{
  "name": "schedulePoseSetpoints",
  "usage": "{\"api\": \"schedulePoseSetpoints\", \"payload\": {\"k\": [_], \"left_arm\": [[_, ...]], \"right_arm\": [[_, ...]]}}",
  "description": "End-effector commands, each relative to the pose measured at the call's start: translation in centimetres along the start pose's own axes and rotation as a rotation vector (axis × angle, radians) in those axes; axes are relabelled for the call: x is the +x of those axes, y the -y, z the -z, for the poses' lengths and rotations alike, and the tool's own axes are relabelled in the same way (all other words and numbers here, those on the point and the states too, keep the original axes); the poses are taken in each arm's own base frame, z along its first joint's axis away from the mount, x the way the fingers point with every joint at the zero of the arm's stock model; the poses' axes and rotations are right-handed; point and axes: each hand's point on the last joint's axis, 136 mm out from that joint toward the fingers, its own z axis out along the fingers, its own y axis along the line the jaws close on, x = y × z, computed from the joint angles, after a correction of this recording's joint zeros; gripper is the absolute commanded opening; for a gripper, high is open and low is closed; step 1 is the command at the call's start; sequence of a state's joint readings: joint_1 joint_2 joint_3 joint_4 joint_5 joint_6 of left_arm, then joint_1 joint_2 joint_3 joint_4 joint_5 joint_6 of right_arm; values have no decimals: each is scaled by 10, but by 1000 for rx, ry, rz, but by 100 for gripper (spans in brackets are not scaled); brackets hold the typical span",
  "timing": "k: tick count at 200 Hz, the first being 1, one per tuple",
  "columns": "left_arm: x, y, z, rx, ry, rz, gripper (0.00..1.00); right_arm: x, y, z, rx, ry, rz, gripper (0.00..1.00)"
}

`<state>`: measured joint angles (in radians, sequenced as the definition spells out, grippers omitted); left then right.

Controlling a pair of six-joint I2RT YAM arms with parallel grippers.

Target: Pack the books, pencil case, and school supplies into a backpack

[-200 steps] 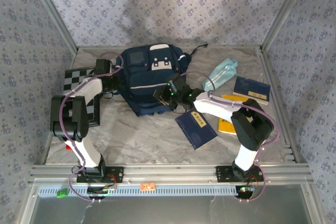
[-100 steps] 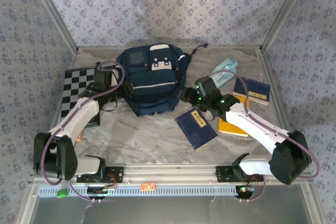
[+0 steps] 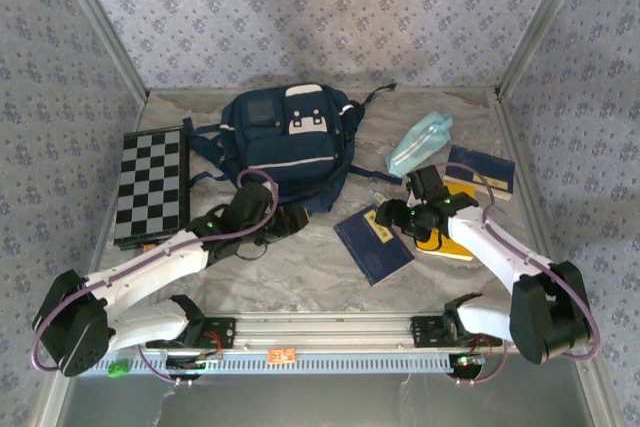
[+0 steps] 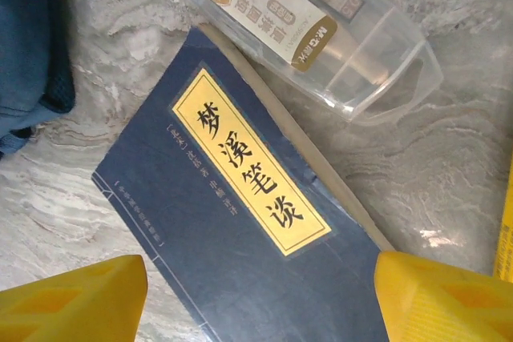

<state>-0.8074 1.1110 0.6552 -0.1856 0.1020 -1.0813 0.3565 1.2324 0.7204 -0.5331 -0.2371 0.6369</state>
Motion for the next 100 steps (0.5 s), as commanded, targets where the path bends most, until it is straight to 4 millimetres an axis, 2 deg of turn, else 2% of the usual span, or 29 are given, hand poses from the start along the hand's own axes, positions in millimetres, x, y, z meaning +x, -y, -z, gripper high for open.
{"api": "schedulePoseSetpoints", "payload": {"k": [1,18,54,100], "left_arm": [[-5,18,-6,45,79,110,66],[1,19,-15,16,76,114,66],[13,22,-32,17,67,119,66],[18,3,-39,-55,67,110,66]], "right_arm": [[2,3,-9,-1,-54,51,78],[-1,7,-17,20,-67,46,78],[6,19,-29,62,-103,42,79],[34,19,-33,32,-135,1,79]]}}
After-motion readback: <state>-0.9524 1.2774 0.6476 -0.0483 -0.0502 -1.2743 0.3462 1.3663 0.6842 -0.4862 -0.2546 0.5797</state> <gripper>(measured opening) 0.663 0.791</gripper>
